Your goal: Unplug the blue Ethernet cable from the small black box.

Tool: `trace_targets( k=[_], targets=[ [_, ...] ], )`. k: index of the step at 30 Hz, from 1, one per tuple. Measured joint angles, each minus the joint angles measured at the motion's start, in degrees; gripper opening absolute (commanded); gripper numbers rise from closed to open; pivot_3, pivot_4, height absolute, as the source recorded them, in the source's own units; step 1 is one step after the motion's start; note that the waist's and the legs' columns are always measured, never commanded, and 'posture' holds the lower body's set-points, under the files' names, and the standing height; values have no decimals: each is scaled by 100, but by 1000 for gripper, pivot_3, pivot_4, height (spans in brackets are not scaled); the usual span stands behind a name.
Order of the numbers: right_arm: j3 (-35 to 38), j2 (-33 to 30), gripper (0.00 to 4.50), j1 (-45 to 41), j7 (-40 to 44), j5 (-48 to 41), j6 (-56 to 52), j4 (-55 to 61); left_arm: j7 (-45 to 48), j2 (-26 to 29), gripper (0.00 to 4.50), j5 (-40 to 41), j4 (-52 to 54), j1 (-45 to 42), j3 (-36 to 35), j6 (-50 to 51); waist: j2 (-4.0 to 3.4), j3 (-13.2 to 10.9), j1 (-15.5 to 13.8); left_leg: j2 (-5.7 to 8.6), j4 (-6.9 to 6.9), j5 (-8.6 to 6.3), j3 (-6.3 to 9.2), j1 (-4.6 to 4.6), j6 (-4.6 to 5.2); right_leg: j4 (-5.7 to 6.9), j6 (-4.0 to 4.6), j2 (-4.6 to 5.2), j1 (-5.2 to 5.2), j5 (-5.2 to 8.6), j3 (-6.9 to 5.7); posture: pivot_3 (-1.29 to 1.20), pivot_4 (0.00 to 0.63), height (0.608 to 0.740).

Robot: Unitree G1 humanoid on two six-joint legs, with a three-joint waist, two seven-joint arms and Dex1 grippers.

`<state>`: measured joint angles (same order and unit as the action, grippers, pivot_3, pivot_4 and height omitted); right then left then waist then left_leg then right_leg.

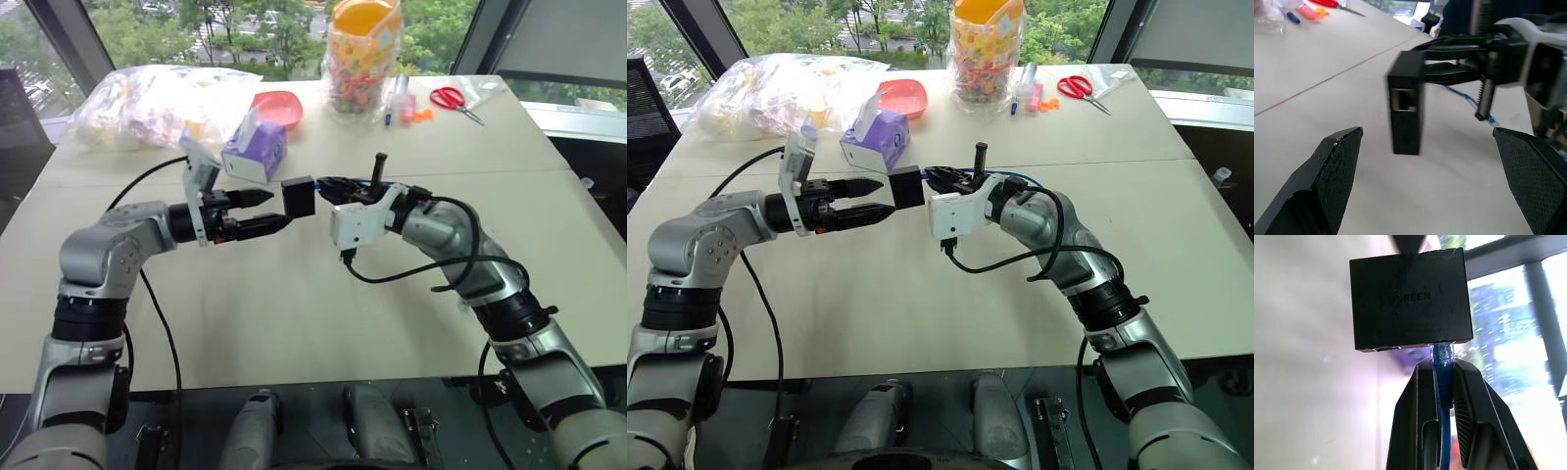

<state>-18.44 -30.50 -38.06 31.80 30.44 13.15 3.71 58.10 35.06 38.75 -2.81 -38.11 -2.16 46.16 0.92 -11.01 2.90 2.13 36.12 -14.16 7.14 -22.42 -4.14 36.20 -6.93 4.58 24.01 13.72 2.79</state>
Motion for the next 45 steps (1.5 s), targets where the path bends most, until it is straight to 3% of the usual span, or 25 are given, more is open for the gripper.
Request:
trace_targets(
  k=[5,8,14,16,21,24,29,33,39,45],
  targets=[
    [-13,16,27,134,77,123,-155,515,317,-163,4500,-108,-477,-502,222,-48,3,1,-39,2,2,0,0,0,0,-8,0,1,-10,0,0,0,150,740],
    [-37,19,0,209,132,155,-260,522,404,-166,3698,-165,-511,-509,280,-59,3,1,-35,1,-1,0,0,0,0,-7,0,2,-8,0,0,0,150,740],
    [-62,27,0,218,238,194,-324,582,496,-207,1144,-320,-507,-409,365,-209,3,0,-37,1,-1,0,0,0,0,-6,0,1,-6,0,0,0,150,740],
    [-63,32,0,218,289,188,-377,585,526,-225,478,-323,-482,-374,366,-222,3,0,-38,1,0,0,0,0,0,-6,0,2,-7,0,0,0,150,740],
    [-67,160,0,217,524,79,-626,629,565,-194,493,-392,-483,-322,369,-280,3,0,-38,1,0,0,1,0,0,-6,0,2,-7,0,0,0,150,740],
    [-25,201,0,217,1121,-426,-1235,849,724,-130,493,-467,-504,-317,466,-280,3,0,-38,1,0,0,1,0,1,-5,0,2,-8,0,-1,0,150,740],
    [505,202,2393,106,2797,-2706,-3962,1783,1315,279,493,-581,-551,-320,721,-293,3,-1,-23,-1,0,-1,7,1,2,-4,0,1,-11,0,-2,0,150,740],
    [1154,-24,4417,-475,3459,-4362,-6222,1892,1910,588,493,-694,-531,-323,887,-416,2,-2,-43,-1,3,-1,9,2,3,-3,2,1,-13,1,-5,0,150,740],
    [1819,440,4472,-1286,3061,-5597,-8640,837,2287,665,493,-831,-535,-528,1029,-683,2,-2,-44,-1,0,-1,8,1,3,-3,2,2,-10,1,-6,0,150,740],
    [1630,654,4472,-1367,2530,-5862,-9043,219,2312,640,493,-869,-602,-671,1026,-714,2,-2,-34,0,-2,-4,4,-14,8,-2,1,5,8,0,-4,0,150,740]
  ],
)
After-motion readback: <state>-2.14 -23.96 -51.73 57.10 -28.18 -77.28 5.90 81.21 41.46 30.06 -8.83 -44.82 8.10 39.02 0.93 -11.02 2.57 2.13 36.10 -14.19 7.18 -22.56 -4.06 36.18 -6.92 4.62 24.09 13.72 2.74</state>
